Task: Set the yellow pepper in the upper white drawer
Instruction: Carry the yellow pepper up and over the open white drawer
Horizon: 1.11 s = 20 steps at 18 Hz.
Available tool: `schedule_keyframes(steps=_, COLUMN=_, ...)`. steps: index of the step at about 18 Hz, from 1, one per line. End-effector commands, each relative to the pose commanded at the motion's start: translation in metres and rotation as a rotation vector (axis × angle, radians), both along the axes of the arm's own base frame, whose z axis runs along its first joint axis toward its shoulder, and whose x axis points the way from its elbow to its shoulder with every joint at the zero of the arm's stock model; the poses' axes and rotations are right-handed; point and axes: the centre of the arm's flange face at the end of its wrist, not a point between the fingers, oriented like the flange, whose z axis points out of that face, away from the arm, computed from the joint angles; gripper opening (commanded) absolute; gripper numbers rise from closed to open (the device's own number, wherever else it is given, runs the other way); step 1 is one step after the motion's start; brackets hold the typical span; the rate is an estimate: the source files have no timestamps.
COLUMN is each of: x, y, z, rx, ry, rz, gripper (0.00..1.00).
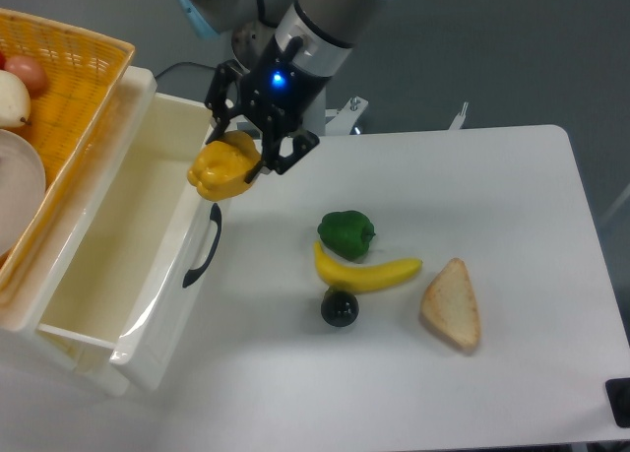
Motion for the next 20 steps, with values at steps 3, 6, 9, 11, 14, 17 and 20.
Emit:
schedule_keyframes(steps=3, x=0.009, y=0.004, z=0.001, rx=-0.015, ry=-0.017, rz=0.013, gripper=0.35)
schedule_keyframes(steps=6, x=0.023, y=0.009, z=0.001, rx=-0.033, ry=-0.037, rz=0.031, gripper=0.35)
schedule_keyframes(steps=9, x=0.024, y=0.009, z=-0.005, rx=-0.043, ry=-0.044, rz=0.031, gripper=0.38)
schedule_keyframes(steps=11, x=0.023, y=0.010, z=-0.007, rx=-0.045, ry=-0.044, rz=0.029, gripper=0.42)
schedule_keyframes(steps=14, x=0.026, y=0.014, z=-0.011, rx=-0.051, ry=-0.045, rz=0.016, gripper=0.45)
schedule_keyframes(steps=17, x=0.030, y=0.018, z=-0.013, rx=-0.051, ry=-0.044, rz=0.000, gripper=0.56)
schedule_keyframes(steps=20, x=0.037, y=0.023, z=-0.015, rx=-0.051, ry=-0.042, rz=-0.020, gripper=0.63)
